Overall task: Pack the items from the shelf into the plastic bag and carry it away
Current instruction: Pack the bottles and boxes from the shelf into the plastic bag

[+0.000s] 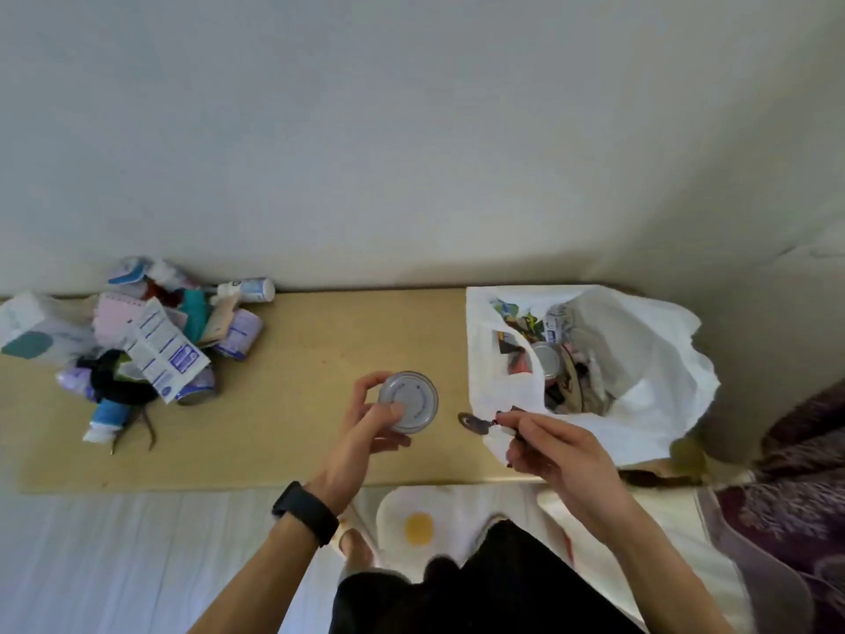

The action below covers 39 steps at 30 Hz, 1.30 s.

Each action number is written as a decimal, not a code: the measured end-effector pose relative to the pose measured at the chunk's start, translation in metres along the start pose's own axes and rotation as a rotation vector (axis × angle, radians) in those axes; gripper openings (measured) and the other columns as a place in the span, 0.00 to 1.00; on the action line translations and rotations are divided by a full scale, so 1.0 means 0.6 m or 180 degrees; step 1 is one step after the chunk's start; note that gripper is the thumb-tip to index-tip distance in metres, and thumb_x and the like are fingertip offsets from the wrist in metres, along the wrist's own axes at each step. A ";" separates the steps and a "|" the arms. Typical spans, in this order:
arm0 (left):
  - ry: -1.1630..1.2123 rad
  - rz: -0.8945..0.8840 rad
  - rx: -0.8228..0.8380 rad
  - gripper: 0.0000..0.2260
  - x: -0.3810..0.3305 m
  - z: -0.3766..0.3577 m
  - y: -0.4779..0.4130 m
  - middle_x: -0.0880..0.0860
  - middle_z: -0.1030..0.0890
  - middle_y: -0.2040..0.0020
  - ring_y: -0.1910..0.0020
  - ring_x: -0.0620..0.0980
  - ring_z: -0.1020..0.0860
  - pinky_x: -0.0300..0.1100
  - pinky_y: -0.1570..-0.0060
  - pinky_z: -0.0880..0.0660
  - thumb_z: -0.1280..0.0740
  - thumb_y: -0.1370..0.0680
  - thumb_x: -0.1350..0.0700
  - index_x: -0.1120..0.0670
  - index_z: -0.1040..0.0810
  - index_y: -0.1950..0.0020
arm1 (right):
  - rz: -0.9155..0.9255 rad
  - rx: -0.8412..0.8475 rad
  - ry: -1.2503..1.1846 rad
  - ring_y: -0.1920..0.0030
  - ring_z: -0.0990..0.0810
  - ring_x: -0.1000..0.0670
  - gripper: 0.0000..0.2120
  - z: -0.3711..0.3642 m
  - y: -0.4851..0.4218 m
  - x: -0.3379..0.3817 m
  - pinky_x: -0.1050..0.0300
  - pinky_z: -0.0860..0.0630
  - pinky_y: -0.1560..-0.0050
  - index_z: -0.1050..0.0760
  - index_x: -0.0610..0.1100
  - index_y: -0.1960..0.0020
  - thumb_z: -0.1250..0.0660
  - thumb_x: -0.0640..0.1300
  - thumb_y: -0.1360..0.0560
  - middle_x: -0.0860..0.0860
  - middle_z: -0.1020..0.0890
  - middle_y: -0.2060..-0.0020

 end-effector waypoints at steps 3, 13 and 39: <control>-0.0038 -0.0429 0.0160 0.27 -0.068 -0.098 0.005 0.47 0.17 0.53 0.57 0.53 0.19 0.48 0.59 0.21 0.32 0.35 0.44 0.49 0.29 0.38 | 0.0146 0.0129 -0.0147 0.61 0.20 0.48 0.13 0.074 0.050 0.055 0.57 0.23 0.55 0.15 0.45 0.46 0.35 0.44 0.26 0.41 0.19 0.64; -0.3641 -0.0885 0.0342 0.29 -0.145 -0.337 -0.123 0.50 0.27 0.46 0.56 0.52 0.22 0.44 0.59 0.25 0.32 0.32 0.33 0.39 0.37 0.35 | 0.0642 -0.0324 -0.0219 0.60 0.20 0.45 0.14 0.218 0.068 0.155 0.52 0.24 0.55 0.23 0.47 0.37 0.38 0.38 0.20 0.39 0.17 0.62; -0.4688 -0.0300 0.0580 0.42 0.050 -0.294 -0.192 0.55 0.30 0.39 0.46 0.60 0.23 0.52 0.52 0.23 0.35 0.34 0.26 0.49 0.39 0.29 | 0.1287 -0.1002 0.0299 0.61 0.16 0.49 0.11 0.131 -0.048 0.273 0.57 0.22 0.59 0.23 0.48 0.45 0.38 0.35 0.22 0.47 0.14 0.64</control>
Point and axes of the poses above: each hand's wrist, its own y-axis away from the middle knuckle, its own z-axis out of the back of the hand, x = y × z, the point moved 4 cm from there along -y, towards the middle knuckle
